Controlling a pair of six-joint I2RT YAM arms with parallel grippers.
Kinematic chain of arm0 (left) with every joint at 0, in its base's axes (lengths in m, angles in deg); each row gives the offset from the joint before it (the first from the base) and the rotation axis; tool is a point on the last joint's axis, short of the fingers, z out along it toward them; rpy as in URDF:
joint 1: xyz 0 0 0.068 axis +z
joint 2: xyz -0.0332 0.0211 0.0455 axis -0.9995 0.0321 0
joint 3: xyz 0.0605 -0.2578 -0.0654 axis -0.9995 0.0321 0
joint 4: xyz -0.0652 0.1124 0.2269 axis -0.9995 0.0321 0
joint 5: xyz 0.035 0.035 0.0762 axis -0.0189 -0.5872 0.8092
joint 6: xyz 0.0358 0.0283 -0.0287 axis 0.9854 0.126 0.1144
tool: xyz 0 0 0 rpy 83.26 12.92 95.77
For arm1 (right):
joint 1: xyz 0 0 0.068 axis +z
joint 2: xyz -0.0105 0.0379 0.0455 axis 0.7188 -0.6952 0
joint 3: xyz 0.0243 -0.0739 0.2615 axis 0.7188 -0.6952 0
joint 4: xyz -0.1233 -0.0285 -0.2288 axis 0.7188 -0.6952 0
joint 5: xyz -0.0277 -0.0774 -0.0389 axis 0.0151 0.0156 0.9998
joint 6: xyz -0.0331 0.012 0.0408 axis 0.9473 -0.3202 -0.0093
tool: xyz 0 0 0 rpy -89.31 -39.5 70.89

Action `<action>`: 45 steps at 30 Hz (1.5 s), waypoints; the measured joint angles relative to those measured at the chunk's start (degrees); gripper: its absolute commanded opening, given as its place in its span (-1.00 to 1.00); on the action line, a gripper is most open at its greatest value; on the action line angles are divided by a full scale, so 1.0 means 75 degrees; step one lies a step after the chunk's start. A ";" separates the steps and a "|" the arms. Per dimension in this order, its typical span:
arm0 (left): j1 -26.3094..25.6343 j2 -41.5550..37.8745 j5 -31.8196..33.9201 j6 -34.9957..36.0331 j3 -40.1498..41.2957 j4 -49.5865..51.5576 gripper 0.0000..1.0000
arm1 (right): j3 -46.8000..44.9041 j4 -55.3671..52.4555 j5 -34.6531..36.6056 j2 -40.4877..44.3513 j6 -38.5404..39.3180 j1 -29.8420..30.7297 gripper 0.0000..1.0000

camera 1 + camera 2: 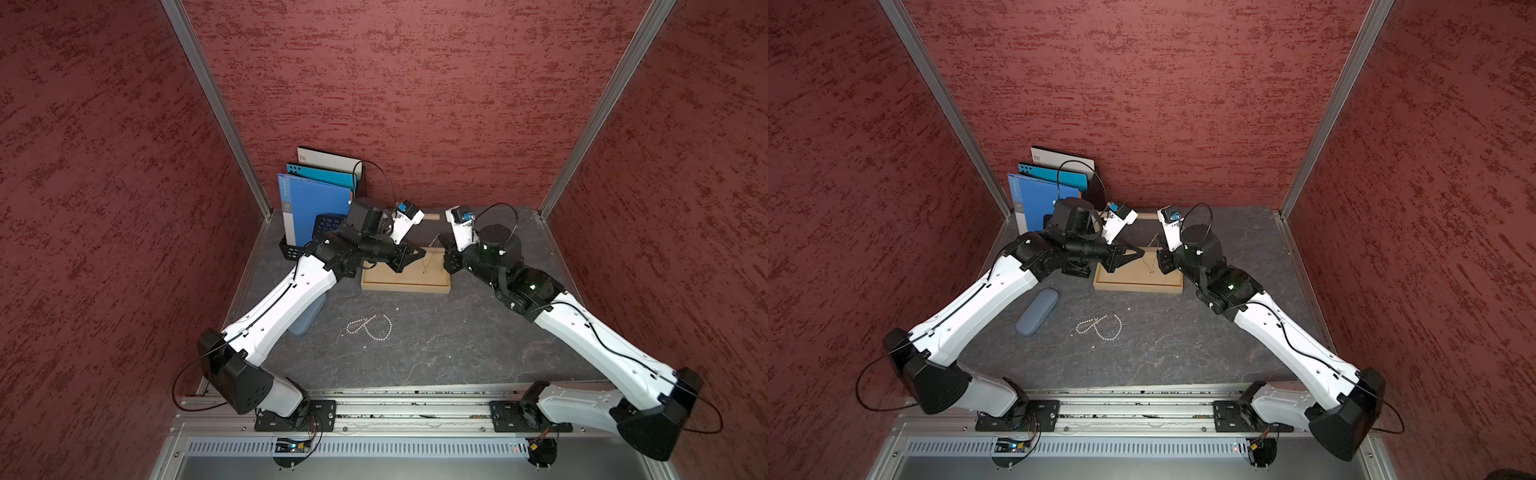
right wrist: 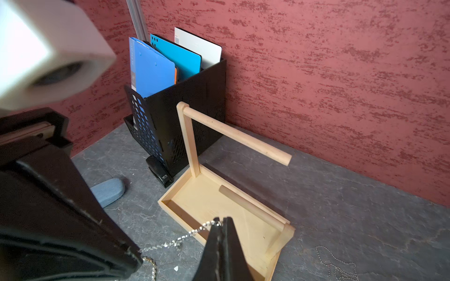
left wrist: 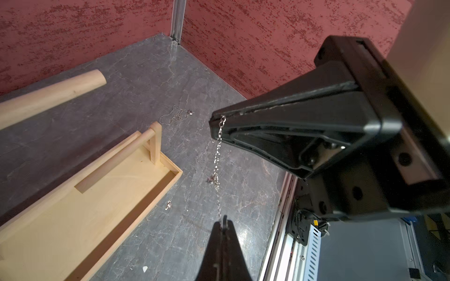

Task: Hang the necklace on the jewelry display stand
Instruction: Hang the necklace on the stand.

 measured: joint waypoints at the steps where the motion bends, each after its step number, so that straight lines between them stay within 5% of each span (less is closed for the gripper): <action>1: 0.0012 0.0119 0.0050 0.0006 -0.0099 -0.0032 -1.00 | 0.0087 0.0026 -0.0026 -0.0117 0.0009 -0.0102 -1.00; 34: 0.0388 0.4255 0.0166 -0.0685 -0.4433 -0.0746 -1.00 | 0.2119 0.1157 -0.0627 -0.3232 -0.0597 -0.2229 -1.00; 45: 0.0536 0.4348 0.0839 -0.0909 -0.3879 -0.1259 -1.00 | 0.3005 0.1335 -0.1501 -0.4392 -0.0737 -0.2518 -0.96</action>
